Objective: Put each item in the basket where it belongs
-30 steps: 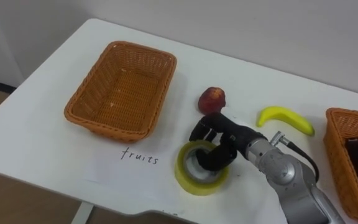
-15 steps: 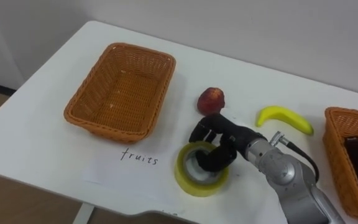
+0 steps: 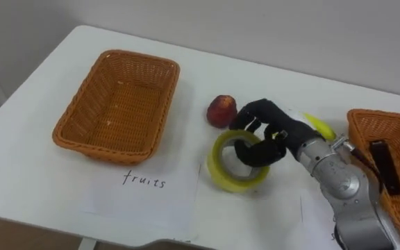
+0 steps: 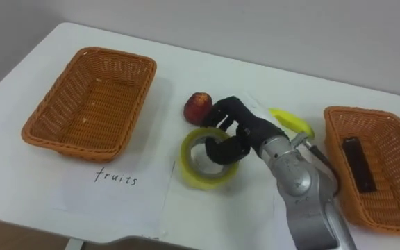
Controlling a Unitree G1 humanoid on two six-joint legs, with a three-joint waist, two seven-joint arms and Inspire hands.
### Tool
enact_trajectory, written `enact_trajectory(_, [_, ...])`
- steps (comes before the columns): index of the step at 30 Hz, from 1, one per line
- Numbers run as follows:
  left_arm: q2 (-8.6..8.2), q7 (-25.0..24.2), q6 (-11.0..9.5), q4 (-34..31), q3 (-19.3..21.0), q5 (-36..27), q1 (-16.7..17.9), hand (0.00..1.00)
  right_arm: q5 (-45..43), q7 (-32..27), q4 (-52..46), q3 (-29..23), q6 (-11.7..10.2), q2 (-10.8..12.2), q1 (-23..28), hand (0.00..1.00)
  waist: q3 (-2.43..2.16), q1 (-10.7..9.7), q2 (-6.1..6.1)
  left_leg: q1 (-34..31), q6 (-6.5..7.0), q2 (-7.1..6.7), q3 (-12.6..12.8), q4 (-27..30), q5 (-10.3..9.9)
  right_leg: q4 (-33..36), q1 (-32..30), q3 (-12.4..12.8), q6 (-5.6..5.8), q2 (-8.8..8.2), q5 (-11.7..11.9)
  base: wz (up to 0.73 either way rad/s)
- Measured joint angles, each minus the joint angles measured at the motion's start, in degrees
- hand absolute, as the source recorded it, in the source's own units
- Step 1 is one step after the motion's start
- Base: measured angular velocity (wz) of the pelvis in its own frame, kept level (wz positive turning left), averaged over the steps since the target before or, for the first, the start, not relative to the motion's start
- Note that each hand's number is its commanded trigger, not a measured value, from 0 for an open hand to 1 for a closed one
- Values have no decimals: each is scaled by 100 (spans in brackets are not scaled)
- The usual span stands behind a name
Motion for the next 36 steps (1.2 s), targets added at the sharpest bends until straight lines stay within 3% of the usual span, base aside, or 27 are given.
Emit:
enact_trajectory(13, [-44,-40,-107,45,162,-10,15,0,38,-141,-154,-600,-109,-146,0,100,-9,-130,-6,51,-1,3,62,-33,0,23,9,82,0,47,2,-2])
enact_trajectory(26, [-71,15,-102,228,290,-3,55,0,180,-960,-200,-1282,-118,-325,-1,100,1,-304,14,50,-2,22,205,-55,-5,17,-69,125,2,65,2,-3])
enact_trajectory(28, [-70,30,-102,243,324,-3,56,0,267,-1151,-200,-1396,-118,-510,-1,100,0,-370,15,15,-2,20,225,-50,-4,21,-122,153,2,61,2,-6])
enact_trajectory(36, [-58,67,-97,264,383,-5,169,0,750,-1485,-130,-1596,-117,-668,-1,100,3,-548,-24,94,-3,46,343,-59,-5,42,-96,221,2,68,3,-6])
